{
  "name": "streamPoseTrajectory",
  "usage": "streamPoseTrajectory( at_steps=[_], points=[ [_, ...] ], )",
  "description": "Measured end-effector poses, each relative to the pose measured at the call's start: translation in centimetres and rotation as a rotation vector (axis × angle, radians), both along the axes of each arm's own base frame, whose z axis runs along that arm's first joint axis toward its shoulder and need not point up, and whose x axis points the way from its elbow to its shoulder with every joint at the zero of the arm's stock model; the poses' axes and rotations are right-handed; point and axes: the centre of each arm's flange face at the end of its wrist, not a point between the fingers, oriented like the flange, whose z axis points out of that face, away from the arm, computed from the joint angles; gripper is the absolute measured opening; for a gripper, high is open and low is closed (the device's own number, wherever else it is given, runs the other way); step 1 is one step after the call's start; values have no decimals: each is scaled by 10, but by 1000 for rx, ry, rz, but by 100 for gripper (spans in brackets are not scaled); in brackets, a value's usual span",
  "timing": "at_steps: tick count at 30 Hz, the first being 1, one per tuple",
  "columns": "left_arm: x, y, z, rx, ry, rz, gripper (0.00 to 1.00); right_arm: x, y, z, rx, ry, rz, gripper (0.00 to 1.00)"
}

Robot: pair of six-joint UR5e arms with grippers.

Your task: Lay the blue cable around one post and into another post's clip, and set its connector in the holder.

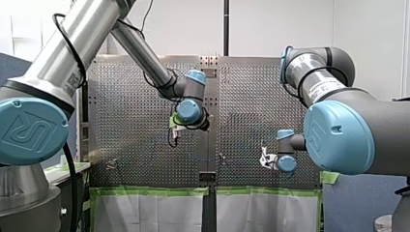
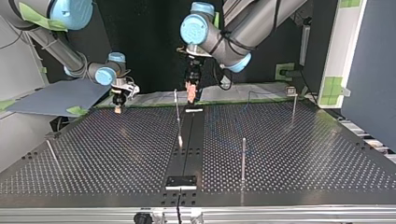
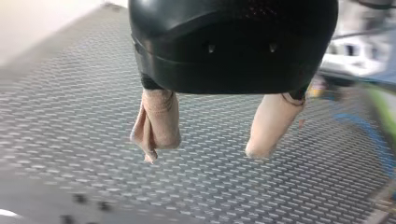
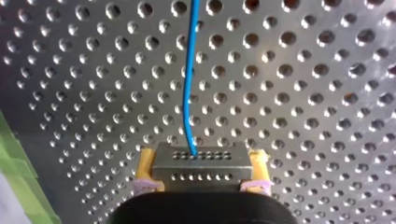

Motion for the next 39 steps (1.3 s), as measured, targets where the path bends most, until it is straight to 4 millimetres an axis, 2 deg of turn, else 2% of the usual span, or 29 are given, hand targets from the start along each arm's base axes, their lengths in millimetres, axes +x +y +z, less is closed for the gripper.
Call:
streamPoseTrajectory(
  at_steps=[10,18,22,25,29,34,39],
  points=[
    [-2,13,48,-130,-53,86,100,-4,-2,0,-3,2,0,0],
    [-2,24,89,-262,-126,162,100,-16,-7,0,0,-2,-18,0],
    [1,34,111,-339,-172,207,100,-20,-8,-1,3,0,-24,0],
    [0,45,120,-375,-187,244,100,-22,-9,-1,2,-1,-27,0],
    [1,62,125,-420,-207,297,100,-22,-9,-1,1,-3,-27,0],
    [9,85,117,-464,-220,361,100,-23,-9,-1,4,-3,-27,0],
    [21,99,113,-498,-220,376,100,-22,-9,-2,7,-6,-27,0]
  ],
)
